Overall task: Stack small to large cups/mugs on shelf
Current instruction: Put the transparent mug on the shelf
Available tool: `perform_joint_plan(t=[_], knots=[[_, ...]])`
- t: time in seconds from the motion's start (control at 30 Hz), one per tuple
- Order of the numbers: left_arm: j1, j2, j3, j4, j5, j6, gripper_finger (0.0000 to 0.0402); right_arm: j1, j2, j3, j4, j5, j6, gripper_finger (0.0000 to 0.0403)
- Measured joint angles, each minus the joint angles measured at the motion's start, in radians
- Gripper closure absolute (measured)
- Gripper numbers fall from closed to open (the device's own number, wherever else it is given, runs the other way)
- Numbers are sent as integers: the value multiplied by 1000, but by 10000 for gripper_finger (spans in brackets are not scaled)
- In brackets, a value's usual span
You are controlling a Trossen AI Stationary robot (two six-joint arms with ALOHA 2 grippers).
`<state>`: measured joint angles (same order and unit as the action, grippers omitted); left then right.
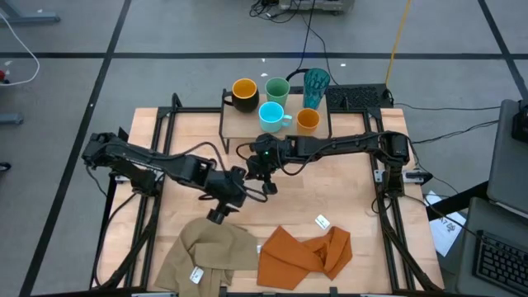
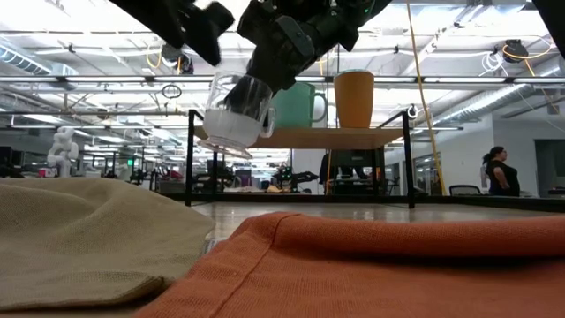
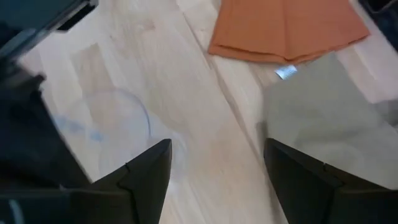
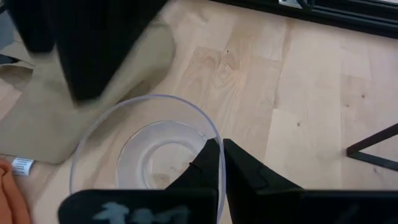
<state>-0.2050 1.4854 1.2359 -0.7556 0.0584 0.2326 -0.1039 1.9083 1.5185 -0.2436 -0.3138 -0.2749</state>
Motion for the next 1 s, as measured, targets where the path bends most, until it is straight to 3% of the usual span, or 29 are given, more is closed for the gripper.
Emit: perform_joint_plan(t=[0.27,0.57,1.0], knots=[[-2,58,1,-24,-93,75,149,-3,-1,1,-36,0,6,403],[-6,8,119,-89,-126,77,149,-14,-2,1,-33,-2,4,403],[38,63,96,-93,-152,141,149,-13,-2,1,-61,-5,-2,403]])
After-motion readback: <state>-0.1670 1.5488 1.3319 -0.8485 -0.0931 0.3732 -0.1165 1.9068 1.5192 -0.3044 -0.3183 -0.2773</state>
